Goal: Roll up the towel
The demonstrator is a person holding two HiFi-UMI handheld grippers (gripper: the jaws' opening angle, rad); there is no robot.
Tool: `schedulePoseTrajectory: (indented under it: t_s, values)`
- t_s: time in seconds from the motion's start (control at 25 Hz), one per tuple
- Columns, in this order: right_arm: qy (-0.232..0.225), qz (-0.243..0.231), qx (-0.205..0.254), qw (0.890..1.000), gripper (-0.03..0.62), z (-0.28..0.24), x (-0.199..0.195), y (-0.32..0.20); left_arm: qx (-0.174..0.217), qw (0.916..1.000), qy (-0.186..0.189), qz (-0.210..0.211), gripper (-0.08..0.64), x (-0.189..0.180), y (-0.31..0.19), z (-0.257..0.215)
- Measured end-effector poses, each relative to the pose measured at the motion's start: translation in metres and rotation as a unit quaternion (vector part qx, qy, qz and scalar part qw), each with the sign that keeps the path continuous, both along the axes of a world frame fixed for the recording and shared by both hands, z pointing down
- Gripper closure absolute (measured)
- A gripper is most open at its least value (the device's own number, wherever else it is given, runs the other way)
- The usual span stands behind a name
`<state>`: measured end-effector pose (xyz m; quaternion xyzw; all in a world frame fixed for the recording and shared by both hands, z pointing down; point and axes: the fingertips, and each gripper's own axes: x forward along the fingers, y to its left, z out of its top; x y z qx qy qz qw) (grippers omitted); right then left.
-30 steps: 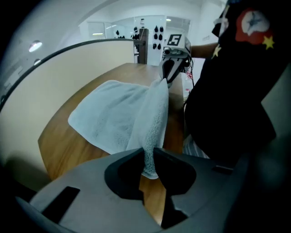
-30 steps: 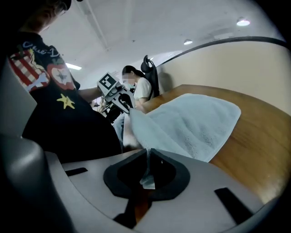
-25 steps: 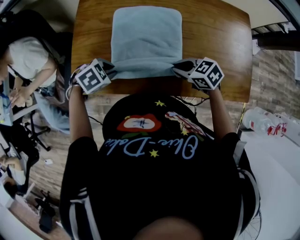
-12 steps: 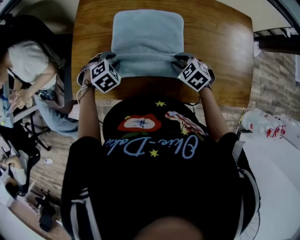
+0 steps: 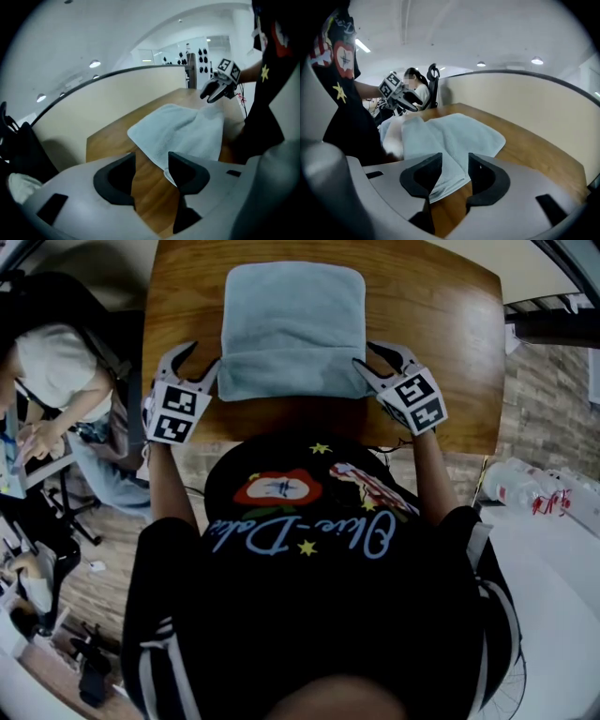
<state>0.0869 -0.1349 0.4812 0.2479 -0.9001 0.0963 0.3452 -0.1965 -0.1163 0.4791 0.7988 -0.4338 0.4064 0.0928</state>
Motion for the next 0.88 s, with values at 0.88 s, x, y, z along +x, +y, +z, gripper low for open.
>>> schedulePoseTrajectory:
  t_s: [0.88]
  values:
    - [0.116,-0.220,-0.053,0.967,0.525,0.047,-0.018,0.105,-0.072,0.9593,-0.160,0.221,0.488,0.060,0.100,0.054]
